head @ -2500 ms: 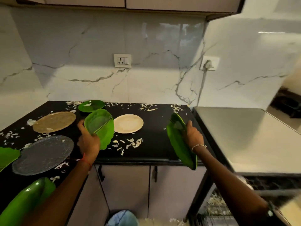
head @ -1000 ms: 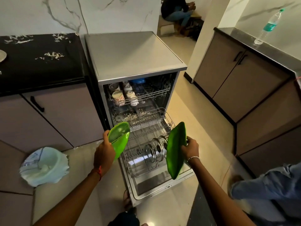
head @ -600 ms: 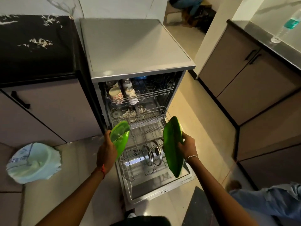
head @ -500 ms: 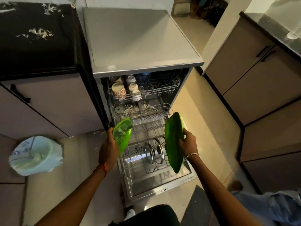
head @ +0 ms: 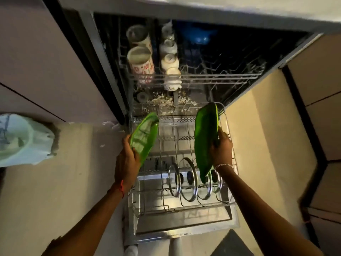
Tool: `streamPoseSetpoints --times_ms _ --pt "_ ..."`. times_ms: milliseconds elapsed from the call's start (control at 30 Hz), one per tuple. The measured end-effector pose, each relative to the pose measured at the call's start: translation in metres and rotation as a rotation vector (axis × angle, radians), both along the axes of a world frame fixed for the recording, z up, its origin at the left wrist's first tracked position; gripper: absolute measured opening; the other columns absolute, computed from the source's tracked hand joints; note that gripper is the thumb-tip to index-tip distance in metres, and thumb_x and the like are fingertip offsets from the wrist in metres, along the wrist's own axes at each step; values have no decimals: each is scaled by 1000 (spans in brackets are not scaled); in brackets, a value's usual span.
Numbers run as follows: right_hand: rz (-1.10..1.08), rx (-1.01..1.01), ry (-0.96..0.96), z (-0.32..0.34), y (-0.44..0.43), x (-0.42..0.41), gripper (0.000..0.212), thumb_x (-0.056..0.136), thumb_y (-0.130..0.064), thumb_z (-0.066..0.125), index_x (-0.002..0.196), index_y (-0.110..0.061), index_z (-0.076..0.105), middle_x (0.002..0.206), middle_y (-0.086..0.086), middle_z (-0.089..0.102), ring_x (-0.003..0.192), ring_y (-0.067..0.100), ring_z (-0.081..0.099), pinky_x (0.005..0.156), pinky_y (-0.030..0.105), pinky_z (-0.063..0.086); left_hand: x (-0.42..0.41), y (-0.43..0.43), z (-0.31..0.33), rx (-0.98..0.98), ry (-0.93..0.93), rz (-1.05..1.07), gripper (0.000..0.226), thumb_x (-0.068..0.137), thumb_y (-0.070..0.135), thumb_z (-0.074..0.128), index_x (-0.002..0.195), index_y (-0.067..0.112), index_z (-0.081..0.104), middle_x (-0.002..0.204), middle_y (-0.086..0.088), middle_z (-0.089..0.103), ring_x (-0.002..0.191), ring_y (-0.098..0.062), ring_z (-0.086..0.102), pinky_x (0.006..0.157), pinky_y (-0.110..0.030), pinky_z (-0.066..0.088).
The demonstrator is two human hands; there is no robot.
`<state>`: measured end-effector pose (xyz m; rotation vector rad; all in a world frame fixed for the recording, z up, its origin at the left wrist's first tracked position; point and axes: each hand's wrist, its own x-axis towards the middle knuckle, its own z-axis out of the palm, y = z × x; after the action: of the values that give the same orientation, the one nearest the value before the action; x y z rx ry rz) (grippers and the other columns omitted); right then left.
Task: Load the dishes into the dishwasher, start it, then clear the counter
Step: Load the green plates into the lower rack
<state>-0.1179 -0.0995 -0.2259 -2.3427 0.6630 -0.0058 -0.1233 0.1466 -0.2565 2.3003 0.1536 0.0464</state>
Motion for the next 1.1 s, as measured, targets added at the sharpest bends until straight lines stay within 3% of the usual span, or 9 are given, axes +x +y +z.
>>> streamPoseSetpoints --times_ms 100,267,433,567,733,867,1000,1100 --pt "32 -8 -22 -61 -17 32 43 88 6 47 129 -6 48 114 14 57 95 18 55 89 28 49 19 -18 -49 -28 -8 76 46 89 -3 45 132 7 33 98 -27 63 75 -42 62 59 -41 48" --pt "66 62 35 -142 -37 71 53 88 8 42 135 -15 41 128 10 50 107 22 55 93 36 50 39 -42 -111 -18 -72 139 46 87 -7 45 132 -4 35 112 -27 60 91 -42 61 68 -29 43" --pt "73 66 25 -193 -53 92 50 88 6 42 133 -14 42 121 9 52 104 23 56 86 42 55 46 -50 -140 -19 -56 198 46 88 -4 44 132 -2 33 106 -25 62 83 -42 61 63 -29 41" --pt "93 64 -6 -213 -57 101 41 89 5 43 127 -9 47 116 10 55 100 22 59 82 38 56 45 -51 -152 -33 -93 210 45 87 -4 43 130 -4 31 99 -28 62 74 -41 60 57 -19 34" --pt "124 49 -25 -226 -54 107 35 90 3 44 124 -5 50 113 13 57 97 20 59 82 33 56 41 -54 -159 -65 -62 242 46 87 -3 43 130 -4 30 90 -32 61 67 -41 58 54 -17 31" --pt "146 24 -33 -234 -49 112 37 89 3 48 126 -5 49 114 14 56 100 23 59 83 37 55 37 -55 -163 -77 -60 250 46 87 -2 44 131 -4 30 84 -31 61 59 -31 53 48 -11 30" --pt "170 -22 -15 -237 -44 116 39 89 4 49 127 -5 49 114 15 56 99 24 58 84 35 55 35 -56 -165 -89 -60 264 47 87 -1 44 131 -3 29 84 -30 60 60 -34 54 50 -15 30" --pt "174 -38 20 -240 -44 116 36 89 2 50 124 -5 51 112 14 57 97 24 59 83 33 55 32 -55 -168 -92 -63 257 47 88 -1 45 132 -3 29 87 -31 60 61 -28 52 48 -6 31"
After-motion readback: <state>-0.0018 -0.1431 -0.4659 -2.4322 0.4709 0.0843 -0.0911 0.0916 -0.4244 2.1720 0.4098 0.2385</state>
